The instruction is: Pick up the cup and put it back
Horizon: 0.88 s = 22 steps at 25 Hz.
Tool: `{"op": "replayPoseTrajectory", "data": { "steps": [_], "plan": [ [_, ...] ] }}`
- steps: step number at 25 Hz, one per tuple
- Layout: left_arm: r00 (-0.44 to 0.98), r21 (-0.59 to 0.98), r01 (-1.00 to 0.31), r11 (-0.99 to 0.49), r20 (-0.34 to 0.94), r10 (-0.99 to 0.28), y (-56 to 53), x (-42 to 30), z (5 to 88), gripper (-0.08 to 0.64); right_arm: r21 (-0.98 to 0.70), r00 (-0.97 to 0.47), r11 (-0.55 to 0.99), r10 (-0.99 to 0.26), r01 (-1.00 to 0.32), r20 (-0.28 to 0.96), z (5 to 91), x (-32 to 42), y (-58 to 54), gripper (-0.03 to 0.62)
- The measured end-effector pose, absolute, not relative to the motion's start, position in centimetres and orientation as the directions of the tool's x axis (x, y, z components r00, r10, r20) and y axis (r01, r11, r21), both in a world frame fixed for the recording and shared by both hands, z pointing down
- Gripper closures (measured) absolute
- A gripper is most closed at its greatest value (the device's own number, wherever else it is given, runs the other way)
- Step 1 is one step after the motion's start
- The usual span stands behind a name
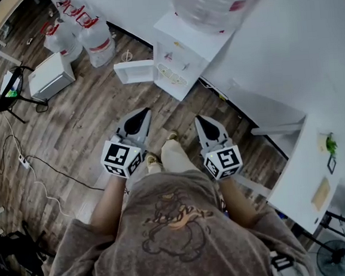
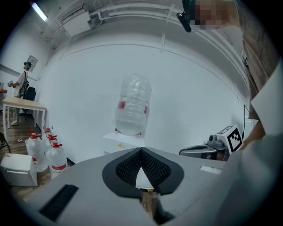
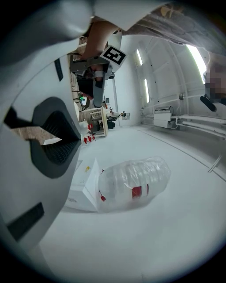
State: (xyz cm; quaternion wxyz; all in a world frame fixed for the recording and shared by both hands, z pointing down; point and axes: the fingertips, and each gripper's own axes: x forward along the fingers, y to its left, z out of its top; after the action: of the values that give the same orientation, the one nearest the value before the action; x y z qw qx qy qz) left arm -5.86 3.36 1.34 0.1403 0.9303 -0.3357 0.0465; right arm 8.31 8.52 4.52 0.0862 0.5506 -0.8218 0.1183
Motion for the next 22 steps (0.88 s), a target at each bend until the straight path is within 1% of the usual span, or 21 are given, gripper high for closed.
{"op": "replayPoseTrajectory", "data": {
  "steps": [7, 12, 15, 18, 22],
  "plan": [
    [0.758, 0.227, -0.652, -0.723, 0.183, -0.626, 0.0, -3.5, 1.6, 0.558, -0.104, -0.408, 0.395, -0.877, -0.913, 0.252, 4.7, 10.5, 4.7, 0.591],
    [0.761, 0.216, -0.649, -0.729, 0.18, -0.624, -1.1, -3.2, 2.4, 0.558, -0.098, -0.388, 0.376, -0.887, -0.922, 0.249, 5.6, 11.1, 3.8, 0.591],
    [0.769, 0.211, -0.64, -0.739, 0.192, -0.61, -1.4, -3.5, 3.6, 0.558, -0.114, -0.38, 0.362, -0.894, -0.925, 0.239, 6.6, 11.1, 4.0, 0.59],
    [0.774, 0.214, -0.633, -0.744, 0.193, -0.603, -1.7, -3.7, 5.4, 0.558, -0.131, -0.365, 0.341, -0.896, -0.931, 0.255, 8.3, 10.7, 4.3, 0.591],
    [0.772, 0.225, -0.636, -0.738, 0.18, -0.609, -2.3, -4.4, 8.4, 0.558, -0.122, -0.356, 0.336, -0.899, -0.934, 0.256, 11.5, 9.9, 4.3, 0.591]
  ]
}}
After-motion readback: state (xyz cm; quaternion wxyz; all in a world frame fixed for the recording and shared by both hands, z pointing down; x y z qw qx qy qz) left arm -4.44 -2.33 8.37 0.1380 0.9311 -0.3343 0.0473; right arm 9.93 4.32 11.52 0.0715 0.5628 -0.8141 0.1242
